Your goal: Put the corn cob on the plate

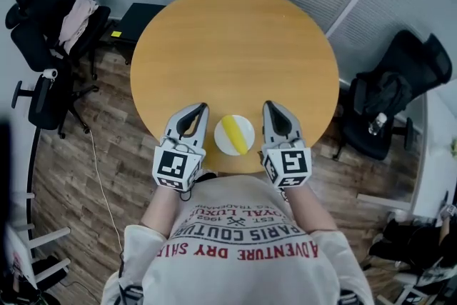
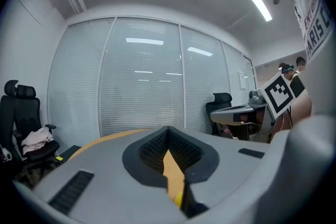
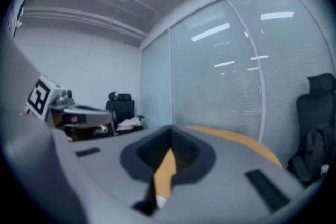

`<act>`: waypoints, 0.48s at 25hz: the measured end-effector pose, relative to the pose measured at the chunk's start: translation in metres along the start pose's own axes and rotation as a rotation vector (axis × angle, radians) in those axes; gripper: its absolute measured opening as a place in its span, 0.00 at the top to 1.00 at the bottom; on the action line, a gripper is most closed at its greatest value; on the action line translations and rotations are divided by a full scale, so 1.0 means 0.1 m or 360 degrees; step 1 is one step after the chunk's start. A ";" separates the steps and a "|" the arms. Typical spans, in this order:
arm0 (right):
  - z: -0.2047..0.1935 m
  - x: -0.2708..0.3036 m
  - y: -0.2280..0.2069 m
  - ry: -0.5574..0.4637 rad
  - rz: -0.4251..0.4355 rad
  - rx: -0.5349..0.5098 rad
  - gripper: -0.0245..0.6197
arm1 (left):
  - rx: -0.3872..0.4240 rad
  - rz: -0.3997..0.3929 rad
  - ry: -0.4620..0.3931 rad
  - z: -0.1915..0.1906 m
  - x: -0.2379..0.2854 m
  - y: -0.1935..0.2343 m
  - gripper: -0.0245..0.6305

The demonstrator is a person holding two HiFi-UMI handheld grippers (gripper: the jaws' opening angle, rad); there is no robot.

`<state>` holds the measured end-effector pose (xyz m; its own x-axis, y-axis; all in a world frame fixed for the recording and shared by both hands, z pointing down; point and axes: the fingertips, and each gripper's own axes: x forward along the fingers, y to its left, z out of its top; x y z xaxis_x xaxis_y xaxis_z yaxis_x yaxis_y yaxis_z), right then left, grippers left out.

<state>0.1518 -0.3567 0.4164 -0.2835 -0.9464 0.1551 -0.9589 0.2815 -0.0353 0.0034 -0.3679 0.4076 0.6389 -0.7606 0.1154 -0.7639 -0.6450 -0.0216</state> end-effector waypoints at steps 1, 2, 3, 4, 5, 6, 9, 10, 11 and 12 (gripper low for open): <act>0.05 -0.03 0.00 -0.0029 0.0003 -0.0006 0.92 | 0.0005 -0.0005 -0.0010 0.04 0.01 -0.02 0.91; 0.10 -0.06 0.00 -0.0055 0.0007 -0.0013 0.92 | 0.0009 -0.0010 -0.0021 0.08 0.02 -0.03 0.91; 0.14 -0.09 -0.01 -0.0079 0.0012 -0.0018 0.92 | 0.0013 -0.0014 -0.0031 0.12 0.03 -0.05 0.91; 0.17 -0.11 -0.01 -0.0095 0.0017 -0.0022 0.92 | 0.0016 -0.0016 -0.0040 0.15 0.04 -0.06 0.91; 0.19 -0.12 -0.02 -0.0104 0.0019 -0.0024 0.92 | 0.0017 -0.0018 -0.0045 0.18 0.05 -0.07 0.91; 0.20 -0.13 -0.02 -0.0108 0.0020 -0.0026 0.92 | 0.0018 -0.0021 -0.0049 0.19 0.06 -0.08 0.91; 0.22 -0.14 -0.05 -0.0105 0.0024 -0.0029 0.92 | 0.0023 -0.0033 -0.0063 0.23 0.10 -0.12 0.91; 0.21 -0.14 -0.05 -0.0102 0.0027 -0.0034 0.92 | 0.0024 -0.0036 -0.0064 0.24 0.10 -0.14 0.91; 0.21 -0.15 -0.05 -0.0099 0.0029 -0.0040 0.92 | 0.0024 -0.0039 -0.0064 0.23 0.11 -0.15 0.91; 0.20 -0.15 -0.05 -0.0096 0.0032 -0.0047 0.92 | 0.0024 -0.0041 -0.0064 0.23 0.11 -0.16 0.91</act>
<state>0.1603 -0.3470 0.3943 -0.3037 -0.9480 0.0950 -0.9525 0.3043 -0.0082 0.0246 -0.3674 0.3859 0.6620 -0.7457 0.0760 -0.7457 -0.6654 -0.0344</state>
